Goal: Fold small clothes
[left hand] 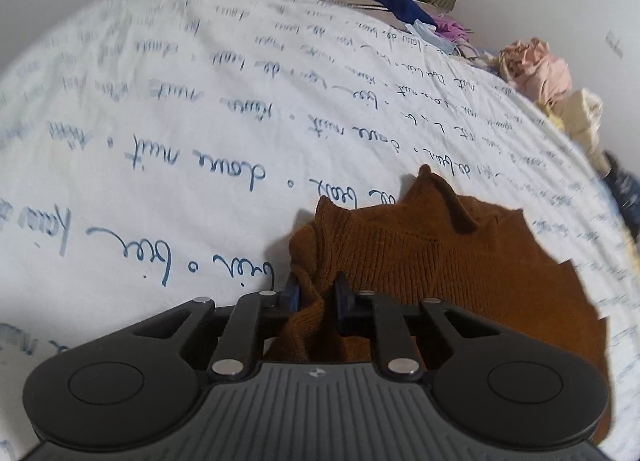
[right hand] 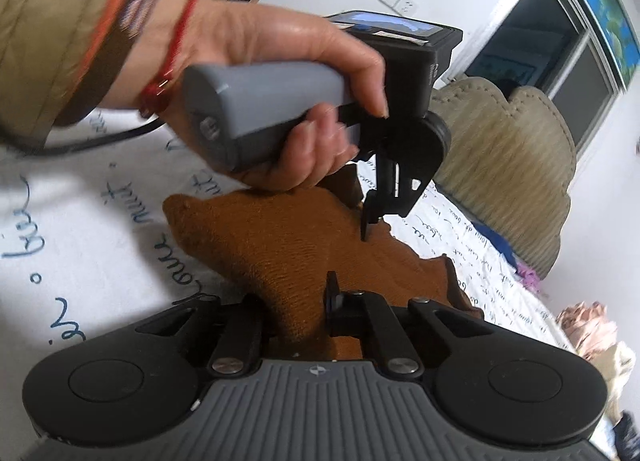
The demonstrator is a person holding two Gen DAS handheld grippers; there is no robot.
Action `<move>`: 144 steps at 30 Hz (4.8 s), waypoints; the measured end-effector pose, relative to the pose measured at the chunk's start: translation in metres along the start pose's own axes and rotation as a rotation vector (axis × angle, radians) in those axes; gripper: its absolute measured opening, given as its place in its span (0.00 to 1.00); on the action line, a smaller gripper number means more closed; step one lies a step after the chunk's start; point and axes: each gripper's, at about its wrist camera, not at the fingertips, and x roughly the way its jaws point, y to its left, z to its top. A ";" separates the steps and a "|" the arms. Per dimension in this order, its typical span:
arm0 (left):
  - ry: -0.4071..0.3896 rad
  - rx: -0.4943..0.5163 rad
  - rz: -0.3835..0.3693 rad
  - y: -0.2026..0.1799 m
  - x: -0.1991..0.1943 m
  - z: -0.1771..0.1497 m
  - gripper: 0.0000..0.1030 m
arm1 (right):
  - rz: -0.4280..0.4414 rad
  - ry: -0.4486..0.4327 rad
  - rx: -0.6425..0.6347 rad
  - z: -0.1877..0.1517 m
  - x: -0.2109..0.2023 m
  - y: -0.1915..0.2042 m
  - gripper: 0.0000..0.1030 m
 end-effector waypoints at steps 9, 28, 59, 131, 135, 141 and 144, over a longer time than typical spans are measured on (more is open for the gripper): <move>-0.079 0.122 0.095 -0.053 -0.039 0.008 0.15 | -0.030 -0.045 0.081 -0.013 -0.029 -0.036 0.09; -0.136 0.291 0.131 -0.171 -0.050 0.004 0.15 | -0.149 -0.044 0.236 -0.070 -0.069 -0.105 0.09; -0.058 0.498 0.099 -0.318 0.021 -0.031 0.15 | -0.230 0.057 0.473 -0.167 -0.093 -0.170 0.09; -0.213 0.432 0.209 -0.230 -0.036 -0.142 0.80 | 0.497 0.129 1.261 -0.257 0.034 -0.360 0.17; -0.209 0.430 0.211 -0.229 -0.034 -0.143 0.80 | 0.444 0.134 1.238 -0.252 0.043 -0.363 0.15; -0.205 0.423 0.201 -0.225 -0.034 -0.145 0.80 | 0.431 0.134 1.248 -0.261 0.023 -0.355 0.28; -0.208 0.409 0.189 -0.222 -0.036 -0.146 0.80 | 0.420 0.137 1.219 -0.262 -0.003 -0.348 0.31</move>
